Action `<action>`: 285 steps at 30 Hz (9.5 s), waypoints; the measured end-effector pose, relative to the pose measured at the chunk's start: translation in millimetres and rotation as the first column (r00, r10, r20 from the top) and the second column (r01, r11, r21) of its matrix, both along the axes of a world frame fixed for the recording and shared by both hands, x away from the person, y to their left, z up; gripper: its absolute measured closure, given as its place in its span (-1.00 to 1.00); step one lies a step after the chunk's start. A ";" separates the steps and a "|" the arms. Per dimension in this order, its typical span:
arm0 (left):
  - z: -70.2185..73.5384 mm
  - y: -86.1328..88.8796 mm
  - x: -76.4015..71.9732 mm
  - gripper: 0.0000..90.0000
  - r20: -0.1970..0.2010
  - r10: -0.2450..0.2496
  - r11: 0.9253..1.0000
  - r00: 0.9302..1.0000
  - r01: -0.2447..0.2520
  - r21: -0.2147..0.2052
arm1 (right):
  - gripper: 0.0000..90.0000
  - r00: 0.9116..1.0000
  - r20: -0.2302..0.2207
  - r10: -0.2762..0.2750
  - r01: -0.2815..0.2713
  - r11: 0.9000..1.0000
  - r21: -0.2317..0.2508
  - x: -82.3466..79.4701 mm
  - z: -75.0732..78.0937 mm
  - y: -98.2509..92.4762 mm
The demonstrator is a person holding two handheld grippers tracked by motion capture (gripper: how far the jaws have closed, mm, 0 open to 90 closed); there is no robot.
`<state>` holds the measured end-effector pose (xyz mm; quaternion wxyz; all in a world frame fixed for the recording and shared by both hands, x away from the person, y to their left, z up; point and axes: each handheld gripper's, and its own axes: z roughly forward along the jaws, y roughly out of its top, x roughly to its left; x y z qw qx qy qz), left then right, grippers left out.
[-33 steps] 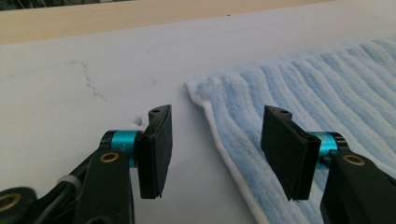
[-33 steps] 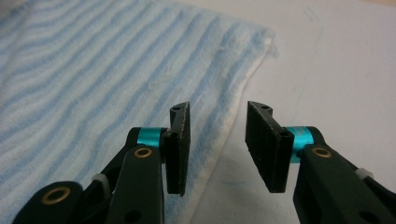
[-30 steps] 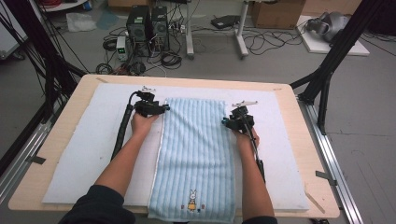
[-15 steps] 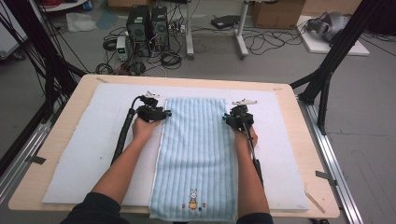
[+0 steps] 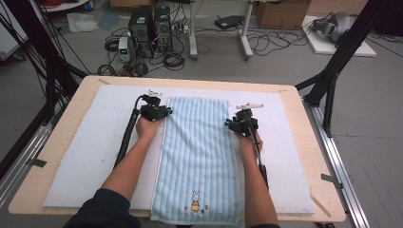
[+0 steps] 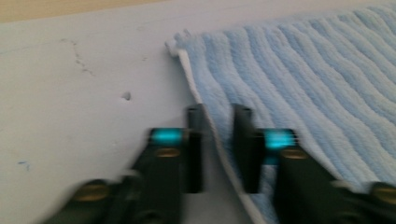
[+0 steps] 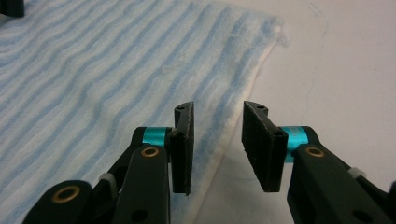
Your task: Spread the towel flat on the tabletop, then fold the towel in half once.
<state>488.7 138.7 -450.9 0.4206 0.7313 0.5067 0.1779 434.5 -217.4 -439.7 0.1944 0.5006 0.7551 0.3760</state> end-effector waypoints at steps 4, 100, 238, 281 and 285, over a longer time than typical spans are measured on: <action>1.9 9.3 -6.7 0.02 -0.002 -0.019 0.999 1.000 0.019 -0.032 | 0.56 0.999 -0.042 0.024 -0.024 1.000 -0.008 -0.6 -6.1 1.3; 49.6 57.1 -93.0 -0.62 0.287 -0.172 0.946 0.942 0.239 -0.217 | -0.78 0.975 0.201 0.091 -0.106 0.992 0.067 -99.3 40.5 -72.8; 48.7 22.0 -75.7 0.95 0.139 -0.232 0.941 0.963 0.259 -0.219 | 0.89 0.995 0.044 0.089 -0.092 0.994 0.057 -24.1 43.1 -1.7; 26.8 30.1 -172.4 0.94 0.143 -0.402 0.881 0.904 0.424 -0.210 | 0.89 0.973 0.105 0.206 -0.216 0.973 0.087 -134.7 34.8 -17.1; 19.2 30.7 -180.7 0.94 0.127 -0.415 0.878 0.901 0.433 -0.203 | 0.89 0.973 0.083 0.213 -0.220 0.972 0.083 -146.0 25.1 -18.7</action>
